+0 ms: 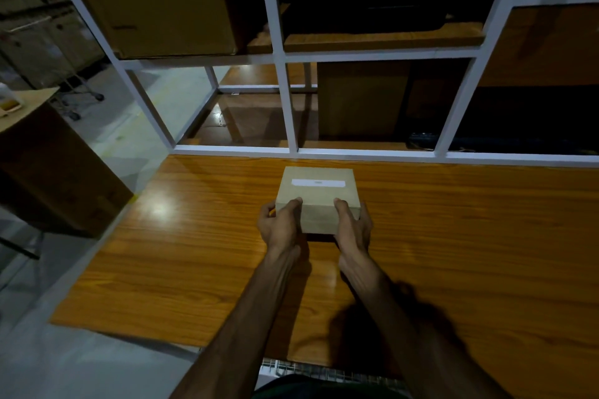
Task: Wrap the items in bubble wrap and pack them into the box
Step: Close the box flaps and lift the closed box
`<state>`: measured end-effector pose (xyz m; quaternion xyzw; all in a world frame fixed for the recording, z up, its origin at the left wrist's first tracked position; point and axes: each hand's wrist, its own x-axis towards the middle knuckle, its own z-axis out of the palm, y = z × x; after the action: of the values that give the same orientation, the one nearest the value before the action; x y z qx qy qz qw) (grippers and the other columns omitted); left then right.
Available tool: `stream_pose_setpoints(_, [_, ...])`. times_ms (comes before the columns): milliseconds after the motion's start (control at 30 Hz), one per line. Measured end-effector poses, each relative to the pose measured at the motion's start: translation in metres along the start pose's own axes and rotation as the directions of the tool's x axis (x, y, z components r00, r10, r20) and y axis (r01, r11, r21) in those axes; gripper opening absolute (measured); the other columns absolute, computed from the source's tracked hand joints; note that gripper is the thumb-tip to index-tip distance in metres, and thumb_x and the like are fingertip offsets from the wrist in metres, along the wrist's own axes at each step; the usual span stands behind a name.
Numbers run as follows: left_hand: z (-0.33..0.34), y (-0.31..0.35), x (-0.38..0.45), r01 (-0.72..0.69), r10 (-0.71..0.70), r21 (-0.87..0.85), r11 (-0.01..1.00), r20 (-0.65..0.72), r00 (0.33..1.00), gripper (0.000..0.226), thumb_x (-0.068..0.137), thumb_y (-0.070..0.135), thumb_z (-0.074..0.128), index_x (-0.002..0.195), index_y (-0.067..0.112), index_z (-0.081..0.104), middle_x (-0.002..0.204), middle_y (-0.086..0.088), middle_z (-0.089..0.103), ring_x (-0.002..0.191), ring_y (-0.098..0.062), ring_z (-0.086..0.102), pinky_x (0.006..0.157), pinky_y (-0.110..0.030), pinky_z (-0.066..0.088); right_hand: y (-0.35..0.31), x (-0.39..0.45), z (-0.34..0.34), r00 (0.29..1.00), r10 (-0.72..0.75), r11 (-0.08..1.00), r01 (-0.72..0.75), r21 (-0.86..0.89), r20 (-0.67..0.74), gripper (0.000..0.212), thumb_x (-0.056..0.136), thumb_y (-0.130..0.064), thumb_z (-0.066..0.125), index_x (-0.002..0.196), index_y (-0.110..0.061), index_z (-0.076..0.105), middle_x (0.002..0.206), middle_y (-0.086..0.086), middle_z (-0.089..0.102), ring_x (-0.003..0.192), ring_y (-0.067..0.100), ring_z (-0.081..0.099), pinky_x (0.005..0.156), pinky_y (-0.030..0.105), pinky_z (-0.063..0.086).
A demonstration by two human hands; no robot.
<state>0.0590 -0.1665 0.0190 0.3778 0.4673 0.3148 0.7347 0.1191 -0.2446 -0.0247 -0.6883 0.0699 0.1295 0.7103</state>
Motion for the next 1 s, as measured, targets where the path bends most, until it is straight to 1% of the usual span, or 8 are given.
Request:
stream_pose_setpoints(100, [0.001,0.012,-0.001,-0.008,0.008,-0.018,1.0,0.015,1.0,0.052,0.084,0.006,0.084,0.129,0.006,0.058,0.11,-0.006,0.065,0.096,-0.024,0.067,0.075,-0.045,0.065,-0.009,-0.002,0.002,0.999,-0.032,0.999,0.032,0.035,-0.009,0.051,0.09,-0.047,0.072,0.137,-0.042,0.055,0.119,-0.011,0.058,0.115,0.019,0.057,0.09,0.041,0.056])
stream_pose_setpoints(233, [0.005,0.023,-0.003,-0.027,0.029,-0.047,0.999,0.024,0.999,0.051,0.083,0.005,0.084,0.129,0.008,0.06,0.116,-0.008,0.067,0.102,-0.025,0.066,0.09,-0.054,0.063,-0.026,-0.007,0.006,0.998,-0.034,0.992,0.028,0.124,0.048,0.042,0.093,-0.039,0.072,0.132,-0.039,0.056,0.118,-0.007,0.061,0.115,0.021,0.061,0.091,0.048,0.061])
stream_pose_setpoints(333, [0.002,0.027,0.0,-0.047,0.047,-0.026,0.999,-0.009,0.999,0.041,0.087,0.016,0.081,0.123,0.014,0.062,0.119,-0.009,0.067,0.107,-0.029,0.066,0.092,-0.054,0.062,-0.04,-0.008,0.007,0.992,-0.103,0.987,0.093,0.128,0.07,0.049,0.095,-0.032,0.071,0.142,-0.031,0.055,0.123,-0.006,0.06,0.119,0.021,0.059,0.097,0.05,0.058])
stream_pose_setpoints(567, [-0.005,0.049,-0.007,-0.06,0.067,-0.074,0.995,0.101,0.993,0.011,0.098,0.025,0.07,0.105,0.017,0.068,0.114,-0.01,0.07,0.108,-0.03,0.068,0.071,-0.041,0.061,-0.065,-0.013,0.002,0.954,-0.26,0.962,0.244,0.12,0.146,0.044,0.1,-0.04,0.058,0.144,-0.036,0.055,0.13,-0.002,0.066,0.119,0.018,0.064,0.091,0.041,0.062])
stream_pose_setpoints(733, [-0.006,0.059,-0.011,-0.039,0.054,-0.099,0.994,0.159,0.986,0.019,0.099,0.022,0.07,0.117,0.013,0.068,0.119,-0.011,0.068,0.111,-0.034,0.068,0.085,-0.051,0.064,-0.076,-0.015,0.0,0.955,-0.249,0.966,0.234,0.106,0.161,0.03,0.09,-0.048,0.056,0.117,-0.06,0.057,0.121,-0.007,0.068,0.114,0.017,0.065,0.093,0.052,0.06])
stream_pose_setpoints(833, [-0.006,0.061,-0.014,-0.067,0.079,-0.084,0.994,0.146,0.986,0.017,0.1,0.021,0.069,0.114,0.013,0.069,0.119,-0.011,0.068,0.112,-0.034,0.068,0.072,-0.042,0.064,-0.08,-0.019,0.0,0.955,-0.248,0.965,0.23,0.125,0.16,0.038,0.09,-0.046,0.055,0.127,-0.046,0.061,0.121,-0.005,0.069,0.112,0.016,0.065,0.092,0.051,0.061])
stream_pose_setpoints(900, [-0.006,0.062,-0.013,-0.069,0.081,-0.088,0.994,0.142,0.986,0.02,0.099,0.021,0.069,0.117,0.012,0.069,0.121,-0.012,0.068,0.113,-0.035,0.068,0.07,-0.04,0.063,-0.08,-0.021,0.0,0.954,-0.254,0.963,0.234,0.134,0.159,0.048,0.089,-0.047,0.055,0.136,-0.038,0.059,0.122,-0.003,0.068,0.113,0.019,0.066,0.088,0.049,0.062])
stream_pose_setpoints(1000, [-0.005,0.064,-0.014,-0.064,0.077,-0.105,0.992,0.13,0.989,0.025,0.098,0.022,0.072,0.12,0.013,0.07,0.123,-0.012,0.068,0.114,-0.036,0.068,0.072,-0.042,0.062,-0.083,-0.021,-0.002,0.953,-0.251,0.963,0.228,0.145,0.17,0.046,0.094,-0.044,0.059,0.139,-0.035,0.058,0.124,-0.001,0.067,0.114,0.02,0.066,0.088,0.053,0.062])
